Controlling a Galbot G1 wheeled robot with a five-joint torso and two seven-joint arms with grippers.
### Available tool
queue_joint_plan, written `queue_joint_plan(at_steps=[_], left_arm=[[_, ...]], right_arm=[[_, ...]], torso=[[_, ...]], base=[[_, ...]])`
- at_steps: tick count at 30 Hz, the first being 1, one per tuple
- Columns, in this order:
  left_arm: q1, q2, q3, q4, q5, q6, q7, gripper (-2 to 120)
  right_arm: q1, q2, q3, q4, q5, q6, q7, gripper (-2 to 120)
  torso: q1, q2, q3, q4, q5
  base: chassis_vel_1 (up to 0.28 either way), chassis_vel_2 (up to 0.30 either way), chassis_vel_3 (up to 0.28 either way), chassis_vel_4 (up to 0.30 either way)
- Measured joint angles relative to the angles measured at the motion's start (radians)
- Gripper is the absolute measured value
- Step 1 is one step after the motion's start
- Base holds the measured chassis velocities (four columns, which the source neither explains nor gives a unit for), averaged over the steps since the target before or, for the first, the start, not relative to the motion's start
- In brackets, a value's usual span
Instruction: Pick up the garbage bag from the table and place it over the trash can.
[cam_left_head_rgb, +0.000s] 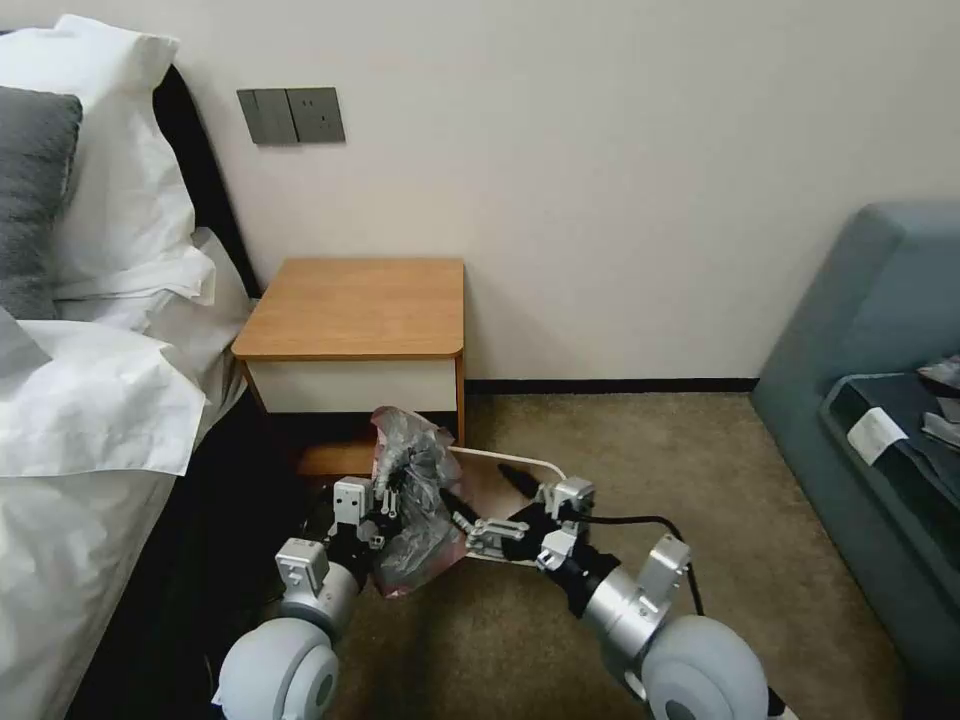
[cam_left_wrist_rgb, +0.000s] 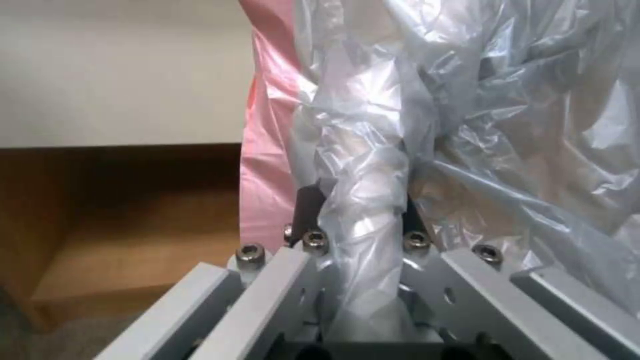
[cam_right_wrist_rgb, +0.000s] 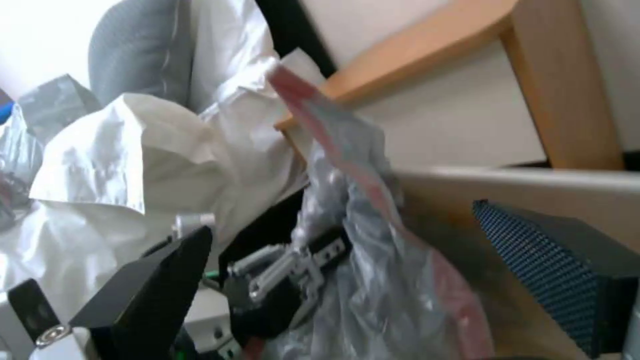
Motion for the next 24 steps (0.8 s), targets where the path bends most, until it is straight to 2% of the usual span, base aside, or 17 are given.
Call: queue_joint_plan(at_steps=[10,16,24], left_arm=[[0.023,-0.001,0.004,-0.003,0.031,-0.034,0.031,3],[0.043,0.001,0.001,-0.004,0.044,-0.062,0.046,3],[0.057,0.001,-0.001,-0.006,0.053,-0.086,0.052,3]], right_arm=[[0.122,-0.007,-0.068,-0.088,0.067,-0.011,0.042,100],[0.19,0.016,-0.124,-0.143,0.098,-0.015,0.062,99],[0.21,0.036,-0.152,-0.182,0.086,-0.011,0.066,73]], torso=[[0.0,0.0,0.0,0.0,0.0],[0.0,0.0,0.0,0.0,0.0],[0.0,0.0,0.0,0.0,0.0]], base=[[0.0,0.0,0.0,0.0],[0.0,0.0,0.0,0.0],[0.0,0.0,0.0,0.0]])
